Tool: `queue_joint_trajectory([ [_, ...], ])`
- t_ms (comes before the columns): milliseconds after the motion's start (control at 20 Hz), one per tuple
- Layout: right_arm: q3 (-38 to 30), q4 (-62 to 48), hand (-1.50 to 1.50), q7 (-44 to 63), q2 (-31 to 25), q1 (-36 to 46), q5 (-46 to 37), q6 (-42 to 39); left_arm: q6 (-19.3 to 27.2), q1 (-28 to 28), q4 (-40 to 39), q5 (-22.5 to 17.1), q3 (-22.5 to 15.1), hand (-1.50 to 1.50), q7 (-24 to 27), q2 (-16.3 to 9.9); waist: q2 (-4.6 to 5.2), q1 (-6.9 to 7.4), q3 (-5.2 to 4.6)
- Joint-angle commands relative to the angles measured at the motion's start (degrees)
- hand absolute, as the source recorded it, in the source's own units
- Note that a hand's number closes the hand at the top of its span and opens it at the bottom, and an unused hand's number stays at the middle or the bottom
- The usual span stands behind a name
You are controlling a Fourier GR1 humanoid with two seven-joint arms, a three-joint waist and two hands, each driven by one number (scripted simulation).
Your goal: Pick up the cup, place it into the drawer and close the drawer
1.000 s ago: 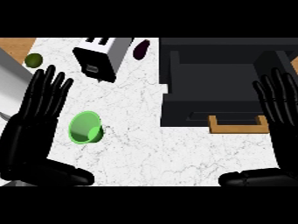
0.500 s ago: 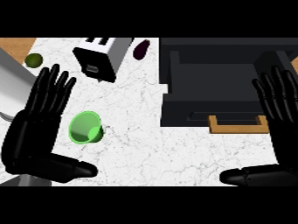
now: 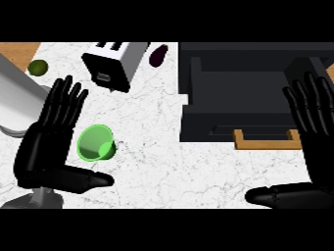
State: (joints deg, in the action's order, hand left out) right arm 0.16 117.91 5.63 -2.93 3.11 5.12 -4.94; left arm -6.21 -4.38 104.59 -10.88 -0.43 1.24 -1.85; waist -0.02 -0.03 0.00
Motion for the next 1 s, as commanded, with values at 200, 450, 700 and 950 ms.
queue_joint_trajectory([
  [200,2.09,4.33,-1.5,2.56,0.7,-1.87,-1.59,0.87,-0.75,5.11,-1.42,0.82,0.2,-1.5,0.57,-0.39,-0.03,0.03,0.0],
  [450,-2.17,1.06,-1.5,2.28,-1.47,2.74,1.6,-0.61,-0.95,3.67,-6.24,1.18,2.71,-1.5,2.12,-1.46,0.0,0.05,0.0],
  [700,-4.64,-0.57,-1.5,3.42,-3.25,3.19,4.01,-2.2,-3.18,1.81,-16.87,1.13,7.08,-1.5,10.24,-3.4,0.04,-0.06,-0.01],
  [950,-2.56,-2.8,-1.5,1.1,-1.37,3.17,1.86,-1.29,-4.9,2.28,-26.48,3.74,6.82,-1.5,18.54,-2.97,0.07,-0.07,-0.01],
])
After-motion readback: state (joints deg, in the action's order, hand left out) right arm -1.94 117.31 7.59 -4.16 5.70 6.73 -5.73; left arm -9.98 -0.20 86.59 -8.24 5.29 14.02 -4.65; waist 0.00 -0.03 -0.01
